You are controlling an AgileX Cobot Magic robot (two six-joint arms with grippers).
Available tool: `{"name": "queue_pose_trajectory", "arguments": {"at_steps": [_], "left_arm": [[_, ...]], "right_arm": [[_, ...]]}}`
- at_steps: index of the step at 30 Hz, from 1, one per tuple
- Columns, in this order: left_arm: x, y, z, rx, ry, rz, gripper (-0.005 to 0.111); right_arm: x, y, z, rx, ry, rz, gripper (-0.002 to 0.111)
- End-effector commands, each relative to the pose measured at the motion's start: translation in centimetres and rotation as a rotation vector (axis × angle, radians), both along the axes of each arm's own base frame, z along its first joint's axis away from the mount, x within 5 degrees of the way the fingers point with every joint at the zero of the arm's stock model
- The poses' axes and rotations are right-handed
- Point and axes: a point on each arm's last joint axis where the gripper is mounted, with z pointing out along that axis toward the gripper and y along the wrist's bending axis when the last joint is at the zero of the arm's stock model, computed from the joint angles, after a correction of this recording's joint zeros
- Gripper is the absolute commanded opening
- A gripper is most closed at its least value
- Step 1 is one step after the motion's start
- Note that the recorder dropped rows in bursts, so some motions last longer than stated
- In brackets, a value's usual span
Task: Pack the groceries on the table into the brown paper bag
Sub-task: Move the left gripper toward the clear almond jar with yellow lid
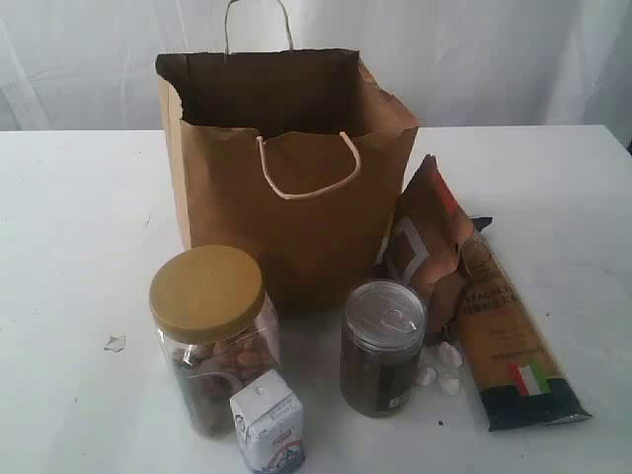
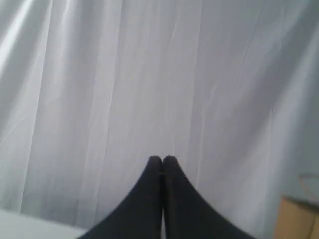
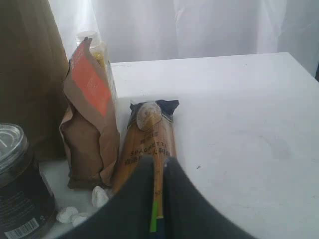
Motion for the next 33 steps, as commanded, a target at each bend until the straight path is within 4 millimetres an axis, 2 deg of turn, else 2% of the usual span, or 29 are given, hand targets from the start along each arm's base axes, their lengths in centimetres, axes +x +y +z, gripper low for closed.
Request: {"name": "queue_pose_trajectory", "arguments": {"at_steps": [1,4,6,7,8,9,10,11,12,13,15,16,19,21,22,24,27,31,32,33], "left_arm": [[-0.9,0.2,5.8,-0.004,-0.146,0.018,0.000],[0.3,-0.1,9.4,0.074,-0.135,0.026,0.000],[1.9,-0.6,10.5,0.178,-0.066,0.026,0.000],[4.6,-1.2,10.9,0.308,0.057,0.014,0.000],[6.1,-1.4,10.6,0.327,0.123,-0.009,0.000],[9.1,-1.8,9.2,0.327,0.267,-0.073,0.000],[10.2,-2.0,8.3,0.325,0.334,-0.097,0.000],[12.7,-2.0,5.4,0.239,0.538,-0.145,0.000],[13.5,-2.0,4.1,0.204,0.625,-0.153,0.000],[15.1,-2.0,0.8,0.146,0.807,-0.159,0.000],[16.5,-2.1,-2.3,0.113,0.943,-0.175,0.000],[17.0,-2.2,-2.9,0.110,0.947,-0.194,0.000],[18.2,-3.3,-3.3,0.210,0.858,-0.307,0.000],[18.5,-5.1,-3.4,0.369,0.738,-0.503,0.000],[18.3,-6.3,-3.1,0.333,0.658,-0.641,0.000],[18.0,-7.5,-2.6,0.305,0.558,-0.788,0.000],[17.8,-7.9,-2.9,0.330,0.538,-0.858,0.000],[16.0,-8.1,-5.1,0.333,0.616,-0.912,0.000],[14.3,-8.1,-6.5,0.269,0.641,-0.930,0.000],[13.6,-8.1,-6.9,0.249,0.633,-0.926,0.000]], "right_arm": [[0.0,0.0,-0.1,0.003,-0.008,-0.008,0.007],[0.0,0.0,-0.1,0.003,-0.008,-0.008,0.007],[0.0,0.0,-0.1,0.003,-0.008,-0.008,0.007],[0.0,0.0,-0.1,0.003,-0.008,-0.008,0.007],[0.0,0.0,-0.1,0.003,-0.008,-0.008,0.007],[0.0,0.0,-0.1,0.003,-0.008,-0.008,0.007],[0.0,0.0,-0.1,0.003,-0.008,-0.008,0.007],[0.0,0.0,-0.1,0.003,-0.008,-0.008,0.007],[0.0,0.0,-0.1,0.003,-0.008,-0.008,0.007],[0.0,0.0,-0.1,0.003,-0.008,-0.008,0.007],[0.0,0.0,-0.1,0.003,-0.008,-0.008,0.007],[0.0,0.0,-0.1,0.003,-0.008,-0.008,0.007],[0.0,0.0,-0.1,0.003,-0.008,-0.008,0.007],[0.0,0.0,-0.1,0.003,-0.008,-0.008,0.007],[0.0,0.0,-0.1,0.003,-0.008,-0.008,0.007],[0.0,0.0,-0.1,0.003,-0.008,-0.008,0.007],[0.0,0.0,-0.1,0.003,-0.008,-0.008,0.007],[0.0,0.0,-0.1,0.003,-0.008,-0.008,0.007],[0.0,0.0,-0.1,0.003,-0.008,-0.008,0.007],[0.0,0.0,-0.1,0.003,-0.008,-0.008,0.007]]}}
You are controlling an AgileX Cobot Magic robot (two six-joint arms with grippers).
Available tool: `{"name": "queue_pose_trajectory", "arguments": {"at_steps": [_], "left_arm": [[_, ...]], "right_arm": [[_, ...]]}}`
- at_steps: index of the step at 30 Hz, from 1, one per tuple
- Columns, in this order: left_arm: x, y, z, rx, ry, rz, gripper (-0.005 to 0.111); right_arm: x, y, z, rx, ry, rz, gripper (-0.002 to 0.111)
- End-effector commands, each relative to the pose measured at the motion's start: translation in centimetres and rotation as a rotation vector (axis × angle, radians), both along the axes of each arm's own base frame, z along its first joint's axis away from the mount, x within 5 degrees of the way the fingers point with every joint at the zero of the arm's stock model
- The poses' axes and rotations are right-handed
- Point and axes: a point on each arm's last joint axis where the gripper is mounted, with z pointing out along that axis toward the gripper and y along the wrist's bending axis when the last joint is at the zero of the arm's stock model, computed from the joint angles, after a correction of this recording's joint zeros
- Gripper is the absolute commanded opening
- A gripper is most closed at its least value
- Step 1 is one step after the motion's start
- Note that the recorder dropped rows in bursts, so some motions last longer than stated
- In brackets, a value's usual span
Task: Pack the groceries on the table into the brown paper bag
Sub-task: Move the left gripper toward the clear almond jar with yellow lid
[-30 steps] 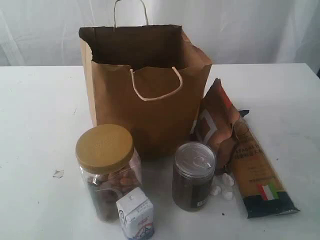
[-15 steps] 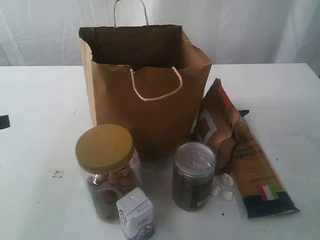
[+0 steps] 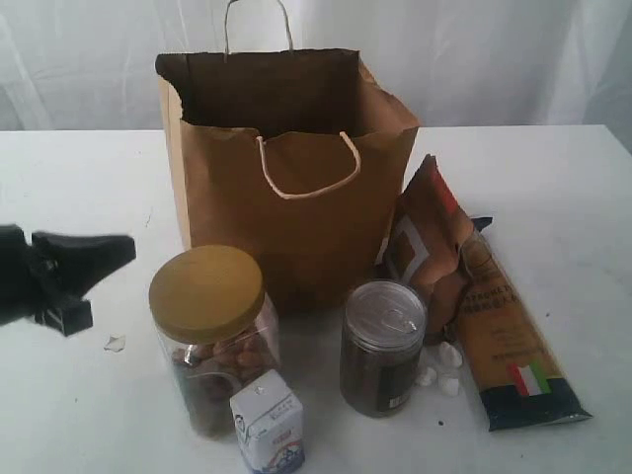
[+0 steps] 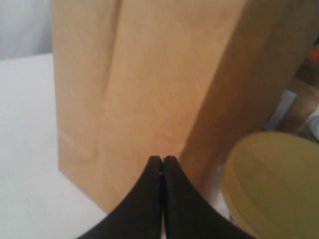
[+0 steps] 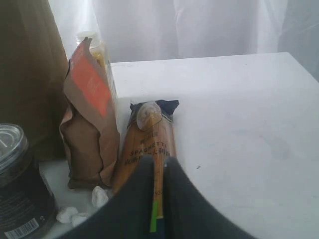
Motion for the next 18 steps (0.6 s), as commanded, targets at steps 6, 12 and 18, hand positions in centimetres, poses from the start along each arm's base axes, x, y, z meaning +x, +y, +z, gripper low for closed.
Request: {"name": "queue_pose_trajectory", "arguments": {"at_steps": [6,12,18], "left_arm": [[-6.8,1.1,-5.3,0.066,0.052,0.113,0.000],[-8.4,0.4,-6.0,0.273,-0.107,-0.107,0.013],[-8.1,0.6,-5.9,0.149,0.023,-0.010,0.105]], "right_arm": [[0.0,0.0,-0.1,0.003,-0.008,-0.008,0.007],[0.0,0.0,-0.1,0.003,-0.008,-0.008,0.007],[0.0,0.0,-0.1,0.003,-0.008,-0.008,0.007]]}}
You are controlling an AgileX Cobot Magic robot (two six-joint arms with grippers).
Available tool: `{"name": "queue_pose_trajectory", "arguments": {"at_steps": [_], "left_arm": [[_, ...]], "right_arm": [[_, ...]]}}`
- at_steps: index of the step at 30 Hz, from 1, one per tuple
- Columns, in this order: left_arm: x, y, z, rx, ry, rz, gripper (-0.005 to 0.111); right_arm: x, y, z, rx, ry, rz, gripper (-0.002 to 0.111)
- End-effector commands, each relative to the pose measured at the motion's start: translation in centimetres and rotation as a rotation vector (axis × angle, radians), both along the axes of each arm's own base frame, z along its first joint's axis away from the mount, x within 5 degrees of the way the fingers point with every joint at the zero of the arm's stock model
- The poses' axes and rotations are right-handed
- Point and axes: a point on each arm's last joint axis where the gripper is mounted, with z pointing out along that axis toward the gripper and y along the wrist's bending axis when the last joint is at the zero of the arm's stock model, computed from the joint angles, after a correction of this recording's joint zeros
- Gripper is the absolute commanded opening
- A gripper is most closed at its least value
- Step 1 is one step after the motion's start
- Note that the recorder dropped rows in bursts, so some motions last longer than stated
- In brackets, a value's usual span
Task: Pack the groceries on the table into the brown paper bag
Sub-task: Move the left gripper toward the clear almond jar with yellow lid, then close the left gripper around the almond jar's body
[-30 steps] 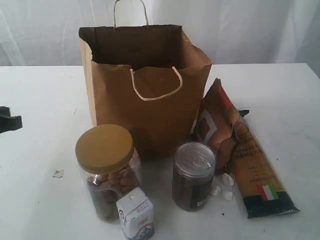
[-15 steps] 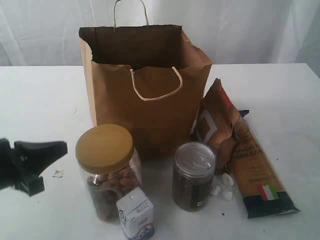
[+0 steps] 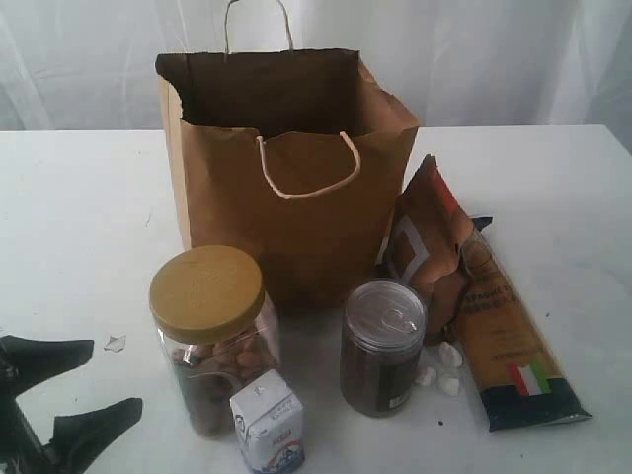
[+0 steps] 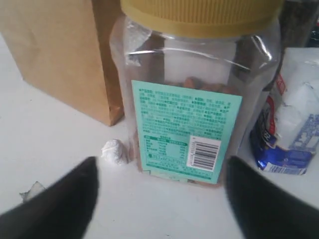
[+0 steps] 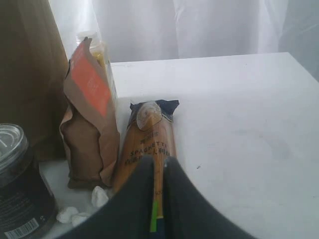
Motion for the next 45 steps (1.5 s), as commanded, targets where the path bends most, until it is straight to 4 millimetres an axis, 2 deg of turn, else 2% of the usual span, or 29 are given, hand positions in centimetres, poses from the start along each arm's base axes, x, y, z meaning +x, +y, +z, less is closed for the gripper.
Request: {"name": "queue_pose_trajectory", "arguments": {"at_steps": [1,7,9,16,22,25,28,36,45], "left_arm": [[-0.2,0.1,0.1,-0.079,0.070,0.052,0.105],[-0.2,0.0,0.1,-0.077,0.070,0.047,0.105],[-0.6,-0.2,-0.1,-0.058,0.073,-0.014,0.105],[-0.3,-0.1,0.1,-0.011,0.000,-0.010,0.105],[1.5,-0.5,1.1,-0.005,-0.065,-0.047,0.105],[2.9,-1.6,1.5,0.088,-0.159,-0.168,0.105],[4.0,-2.3,1.4,0.150,-0.122,-0.242,0.105],[4.3,-2.4,1.4,0.107,-0.069,-0.229,0.105],[4.7,-2.5,-0.2,0.100,-0.011,-0.233,0.105]], "right_arm": [[0.0,0.0,-0.1,0.003,-0.008,-0.008,0.007],[0.0,0.0,-0.1,0.003,-0.008,-0.008,0.007],[0.0,0.0,-0.1,0.003,-0.008,-0.008,0.007],[0.0,0.0,-0.1,0.003,-0.008,-0.008,0.007],[0.0,0.0,-0.1,0.003,-0.008,-0.008,0.007],[0.0,0.0,-0.1,0.003,-0.008,-0.008,0.007],[0.0,0.0,-0.1,0.003,-0.008,-0.008,0.007],[0.0,0.0,-0.1,0.003,-0.008,-0.008,0.007],[0.0,0.0,-0.1,0.003,-0.008,-0.008,0.007]]}}
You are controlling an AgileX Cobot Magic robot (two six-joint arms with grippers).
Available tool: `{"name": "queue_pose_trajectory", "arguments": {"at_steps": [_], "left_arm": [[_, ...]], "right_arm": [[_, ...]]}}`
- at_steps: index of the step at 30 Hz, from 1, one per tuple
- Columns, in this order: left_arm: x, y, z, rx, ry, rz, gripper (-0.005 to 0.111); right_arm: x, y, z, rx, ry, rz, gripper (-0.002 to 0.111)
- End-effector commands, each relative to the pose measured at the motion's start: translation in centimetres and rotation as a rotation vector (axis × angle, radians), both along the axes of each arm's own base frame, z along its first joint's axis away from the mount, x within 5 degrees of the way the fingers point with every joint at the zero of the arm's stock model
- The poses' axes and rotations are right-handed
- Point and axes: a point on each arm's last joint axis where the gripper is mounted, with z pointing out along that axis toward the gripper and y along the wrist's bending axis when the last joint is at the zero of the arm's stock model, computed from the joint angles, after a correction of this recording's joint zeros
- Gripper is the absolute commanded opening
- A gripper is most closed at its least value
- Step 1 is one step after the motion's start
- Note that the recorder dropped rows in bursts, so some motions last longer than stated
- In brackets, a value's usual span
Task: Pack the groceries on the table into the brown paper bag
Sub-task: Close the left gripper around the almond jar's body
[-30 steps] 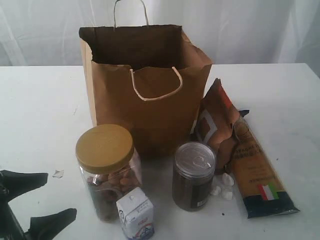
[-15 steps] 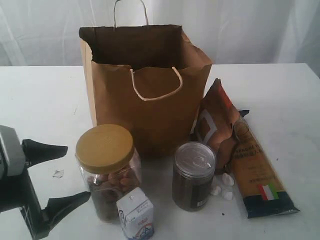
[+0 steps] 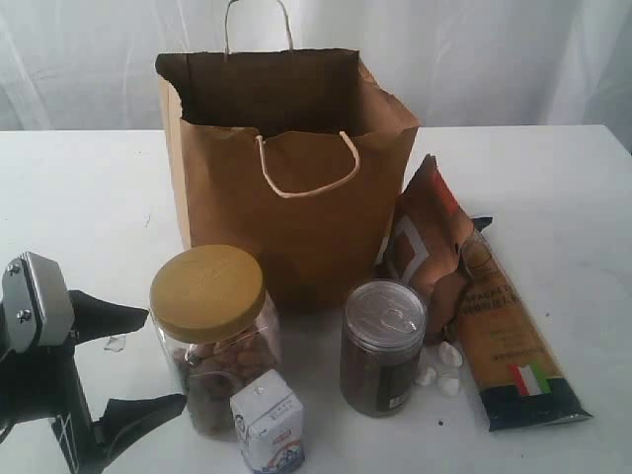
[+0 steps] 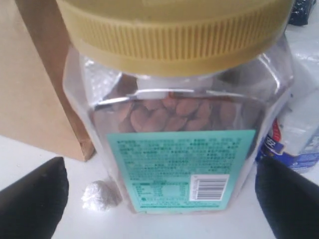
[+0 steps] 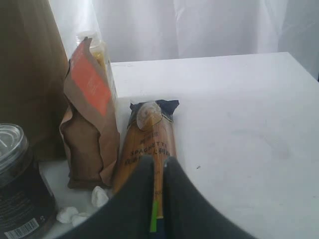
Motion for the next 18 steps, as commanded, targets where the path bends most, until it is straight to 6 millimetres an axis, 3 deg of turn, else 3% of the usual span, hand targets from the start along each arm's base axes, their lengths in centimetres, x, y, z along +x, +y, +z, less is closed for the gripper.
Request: {"name": "queue_pose_trajectory", "arguments": {"at_steps": [1,12,18], "left_arm": [[0.4,-0.2,-0.4,-0.021,-0.009,-0.005,0.105],[2.1,-2.1,-0.9,-0.017,-0.041,-0.094,0.105],[3.4,-2.1,-0.8,-0.015,-0.040,-0.012,0.105]], "right_arm": [[0.0,0.0,-0.1,0.003,-0.008,-0.008,0.007],[0.0,0.0,-0.1,0.003,-0.008,-0.008,0.007],[0.0,0.0,-0.1,0.003,-0.008,-0.008,0.007]]}}
